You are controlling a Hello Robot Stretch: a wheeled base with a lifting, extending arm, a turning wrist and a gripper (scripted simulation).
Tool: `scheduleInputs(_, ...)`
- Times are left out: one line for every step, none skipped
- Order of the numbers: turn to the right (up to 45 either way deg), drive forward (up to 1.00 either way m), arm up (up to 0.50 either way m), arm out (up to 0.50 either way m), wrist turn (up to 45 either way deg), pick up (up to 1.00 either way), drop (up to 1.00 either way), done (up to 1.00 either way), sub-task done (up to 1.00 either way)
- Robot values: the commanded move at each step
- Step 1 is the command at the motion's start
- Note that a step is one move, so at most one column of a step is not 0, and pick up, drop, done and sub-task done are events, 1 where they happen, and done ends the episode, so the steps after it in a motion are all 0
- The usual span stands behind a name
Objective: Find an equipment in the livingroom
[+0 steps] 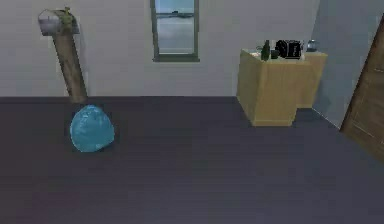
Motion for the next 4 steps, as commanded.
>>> scheduleInputs(9.0,0.00,0.00,0.00,0.0,0.00,0.00,0.00,0.00)
scheduleInputs(0.0,0.20,0.00,0.00,0.0,0.00,0.00,0.00,0.00)
scheduleInputs(-45.0,0.00,0.00,0.00,0.0,0.00,0.00,0.00,0.00)
scheduleInputs(-21.0,0.00,0.00,0.00,0.0,0.00,0.00,0.00,0.00)
